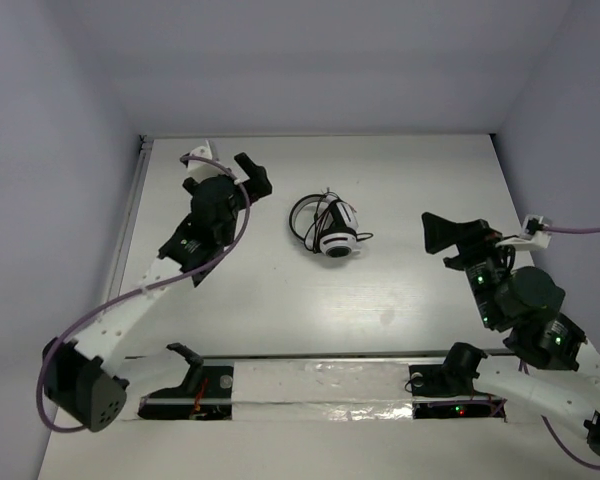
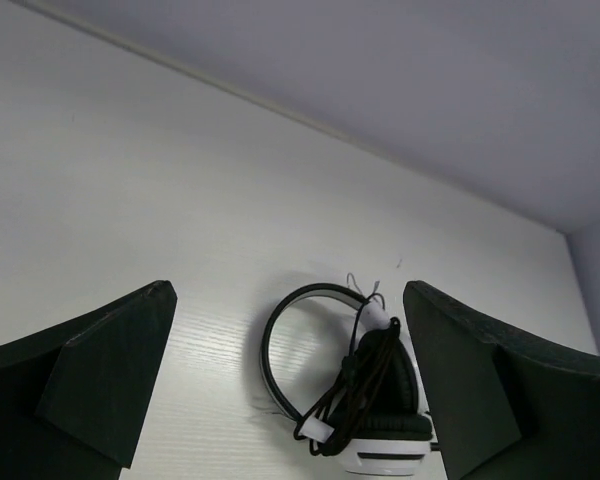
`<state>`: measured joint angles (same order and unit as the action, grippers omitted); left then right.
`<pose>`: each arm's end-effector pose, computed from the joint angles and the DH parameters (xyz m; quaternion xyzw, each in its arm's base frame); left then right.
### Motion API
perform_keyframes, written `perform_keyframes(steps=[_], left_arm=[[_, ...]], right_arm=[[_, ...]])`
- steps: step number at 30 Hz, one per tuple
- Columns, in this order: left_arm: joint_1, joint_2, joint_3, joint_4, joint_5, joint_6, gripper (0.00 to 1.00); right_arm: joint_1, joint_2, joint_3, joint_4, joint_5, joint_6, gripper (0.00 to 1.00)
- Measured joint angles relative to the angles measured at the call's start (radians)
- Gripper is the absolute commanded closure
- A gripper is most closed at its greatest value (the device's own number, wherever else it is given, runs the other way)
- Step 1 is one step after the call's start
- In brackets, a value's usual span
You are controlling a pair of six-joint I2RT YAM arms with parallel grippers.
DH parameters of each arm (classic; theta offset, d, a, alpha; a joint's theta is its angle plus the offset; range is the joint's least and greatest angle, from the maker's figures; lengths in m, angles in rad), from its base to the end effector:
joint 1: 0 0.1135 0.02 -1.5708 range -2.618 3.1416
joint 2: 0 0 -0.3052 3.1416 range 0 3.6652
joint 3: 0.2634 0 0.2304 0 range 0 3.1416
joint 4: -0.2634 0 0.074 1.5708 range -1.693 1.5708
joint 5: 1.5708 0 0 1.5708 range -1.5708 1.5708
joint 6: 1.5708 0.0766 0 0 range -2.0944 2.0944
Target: Wrap the headphones
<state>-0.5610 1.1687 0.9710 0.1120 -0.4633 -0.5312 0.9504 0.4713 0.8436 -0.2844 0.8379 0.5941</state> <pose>0.2489 -0.1160 0.3973 -0.1445 0.7193 -0.1973 0.6502 0.0802 0.0143 0.3999 0.1859 0.6603 0.2733 0.6743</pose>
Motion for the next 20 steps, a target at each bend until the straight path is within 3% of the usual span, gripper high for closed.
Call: perform_keyframes(steps=[12,20], left_arm=[[0.0,-0.497,-0.093,-0.206,-0.011,0.024,0.01],[0.0,-0.588,-0.141,-0.251,-0.009,0.047,0.01]], right_arm=[[0.0,-0.111,0.032,-0.076,0.035,-0.009,0.0],[0.0,-0.074,0.026,-0.085,0.029,0.008,0.0]])
